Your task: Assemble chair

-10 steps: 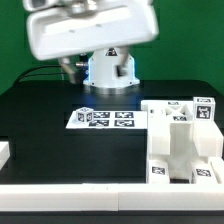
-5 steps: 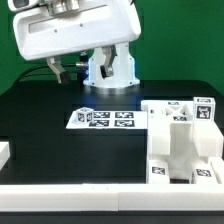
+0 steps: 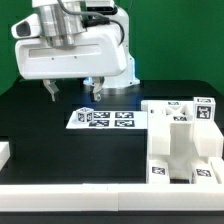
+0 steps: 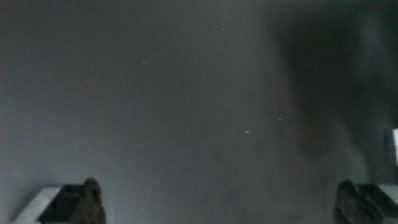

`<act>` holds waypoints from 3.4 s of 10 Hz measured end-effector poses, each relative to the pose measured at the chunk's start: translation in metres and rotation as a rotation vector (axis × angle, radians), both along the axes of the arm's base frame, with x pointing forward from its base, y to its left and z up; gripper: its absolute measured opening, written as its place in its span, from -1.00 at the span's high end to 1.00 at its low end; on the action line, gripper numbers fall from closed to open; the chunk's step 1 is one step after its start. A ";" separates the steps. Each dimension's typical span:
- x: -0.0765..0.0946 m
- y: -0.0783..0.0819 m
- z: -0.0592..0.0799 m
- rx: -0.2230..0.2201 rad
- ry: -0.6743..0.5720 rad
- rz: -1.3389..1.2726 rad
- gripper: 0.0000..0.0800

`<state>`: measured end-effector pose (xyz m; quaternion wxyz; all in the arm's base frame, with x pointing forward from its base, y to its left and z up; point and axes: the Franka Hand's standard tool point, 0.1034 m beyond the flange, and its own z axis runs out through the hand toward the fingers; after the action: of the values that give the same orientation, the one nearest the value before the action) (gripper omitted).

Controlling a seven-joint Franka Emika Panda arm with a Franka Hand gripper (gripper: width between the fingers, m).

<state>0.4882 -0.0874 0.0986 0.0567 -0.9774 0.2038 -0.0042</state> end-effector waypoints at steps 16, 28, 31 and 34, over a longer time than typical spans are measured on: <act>-0.082 0.006 -0.042 -0.078 0.046 0.000 -0.62; -0.119 -0.008 -0.050 -0.068 0.064 0.220 -0.62; -0.121 -0.005 -0.053 -0.052 0.095 0.159 -0.62; -0.121 -0.005 -0.053 -0.052 0.094 0.165 -0.62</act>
Offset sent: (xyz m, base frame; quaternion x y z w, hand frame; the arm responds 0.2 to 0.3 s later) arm -0.0657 0.0110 -0.0327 0.0595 -0.1118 0.1484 0.9808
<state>0.3669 -0.0928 0.0456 0.0216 -0.9911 0.1247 0.0411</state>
